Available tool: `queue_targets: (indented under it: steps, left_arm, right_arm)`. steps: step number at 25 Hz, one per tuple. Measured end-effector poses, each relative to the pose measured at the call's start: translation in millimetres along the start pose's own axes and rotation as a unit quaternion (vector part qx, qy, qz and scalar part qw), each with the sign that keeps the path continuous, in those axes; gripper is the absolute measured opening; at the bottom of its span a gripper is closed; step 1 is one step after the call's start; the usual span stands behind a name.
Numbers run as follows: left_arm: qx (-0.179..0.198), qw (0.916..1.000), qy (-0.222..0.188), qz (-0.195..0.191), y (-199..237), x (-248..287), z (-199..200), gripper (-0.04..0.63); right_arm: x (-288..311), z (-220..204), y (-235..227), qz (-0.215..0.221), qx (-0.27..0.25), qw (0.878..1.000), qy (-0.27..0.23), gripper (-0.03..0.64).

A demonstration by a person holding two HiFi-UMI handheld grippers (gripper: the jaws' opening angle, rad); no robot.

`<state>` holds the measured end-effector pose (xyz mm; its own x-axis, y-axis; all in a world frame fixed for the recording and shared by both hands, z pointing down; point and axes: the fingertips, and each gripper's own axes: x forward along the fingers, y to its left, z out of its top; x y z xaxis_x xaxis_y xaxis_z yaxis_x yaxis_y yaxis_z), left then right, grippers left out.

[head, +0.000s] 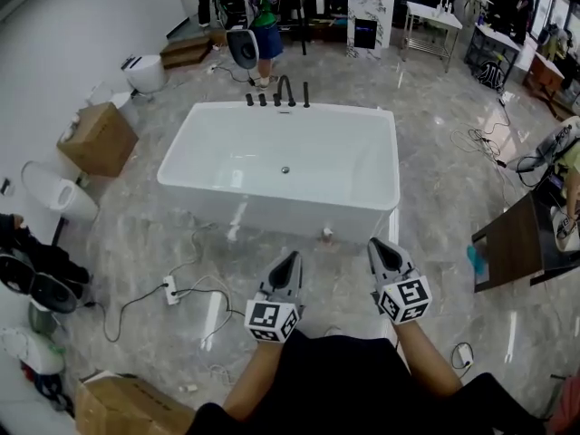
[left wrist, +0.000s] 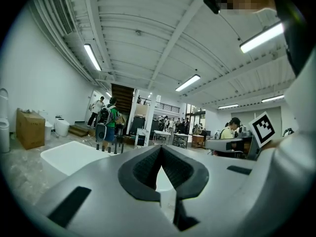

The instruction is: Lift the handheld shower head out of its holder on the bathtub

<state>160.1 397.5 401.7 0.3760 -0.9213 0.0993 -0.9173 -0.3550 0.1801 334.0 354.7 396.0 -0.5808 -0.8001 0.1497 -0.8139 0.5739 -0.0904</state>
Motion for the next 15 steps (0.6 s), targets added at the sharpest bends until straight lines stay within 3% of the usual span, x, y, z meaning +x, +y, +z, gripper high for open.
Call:
queue_targets:
  steps: [4, 7, 9, 15]
  left_arm:
    - [0.016, 0.9998, -0.006, 0.011, 7, -3, 1, 0.002]
    - [0.011, 0.9999, -0.005, 0.006, 15, -3, 1, 0.160]
    - [0.008, 1.0000, 0.001, 0.004, 18, -3, -3, 0.247]
    - [0.012, 0.9998, 0.016, -0.003, 13, -3, -17, 0.270]
  right_arm:
    - [-2, 0, 0, 0.005, -0.007, 1.000, -0.002, 0.005]
    - [0, -6, 1, 0.012, 0.001, 1.000, 0.008, 0.135]
    - [-1, -11, 2, 0.016, 0.006, 1.000, 0.016, 0.180]
    - [-9, -21, -7, 0.016, 0.020, 0.999, 0.020, 0.199]
